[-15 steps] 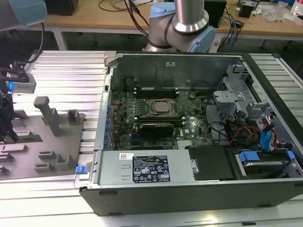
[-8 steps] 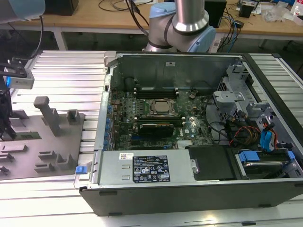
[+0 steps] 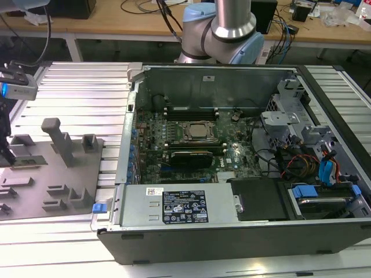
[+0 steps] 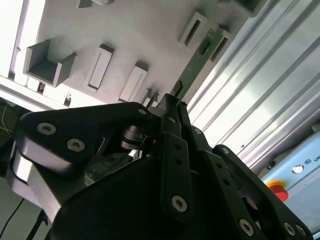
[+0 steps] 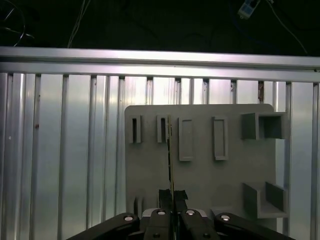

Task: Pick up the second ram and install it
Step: 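Pick up the second ram and move it above second insertion slot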

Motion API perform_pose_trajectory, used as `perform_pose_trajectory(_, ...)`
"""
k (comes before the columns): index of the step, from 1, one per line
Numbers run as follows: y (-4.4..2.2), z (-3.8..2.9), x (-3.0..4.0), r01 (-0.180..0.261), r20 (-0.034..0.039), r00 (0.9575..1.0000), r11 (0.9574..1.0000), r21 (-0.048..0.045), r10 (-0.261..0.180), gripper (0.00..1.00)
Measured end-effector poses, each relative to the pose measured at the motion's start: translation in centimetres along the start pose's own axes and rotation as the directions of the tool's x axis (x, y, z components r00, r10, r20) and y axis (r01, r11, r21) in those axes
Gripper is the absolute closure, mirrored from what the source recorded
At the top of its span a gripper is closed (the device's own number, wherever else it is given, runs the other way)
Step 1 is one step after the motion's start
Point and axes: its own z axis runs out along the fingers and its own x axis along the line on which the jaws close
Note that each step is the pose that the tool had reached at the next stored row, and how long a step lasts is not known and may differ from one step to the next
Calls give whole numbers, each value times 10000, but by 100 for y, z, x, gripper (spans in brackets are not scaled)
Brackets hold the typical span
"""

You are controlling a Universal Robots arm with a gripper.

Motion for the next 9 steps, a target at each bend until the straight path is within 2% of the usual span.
perform_pose_trajectory(4, 3, -101, -12, 0, -9, 10000, 10000, 0, 0, 87)
perform_pose_trajectory(9, 5, -178, -19, 0, -14, 10000, 10000, -1, 0, 87)
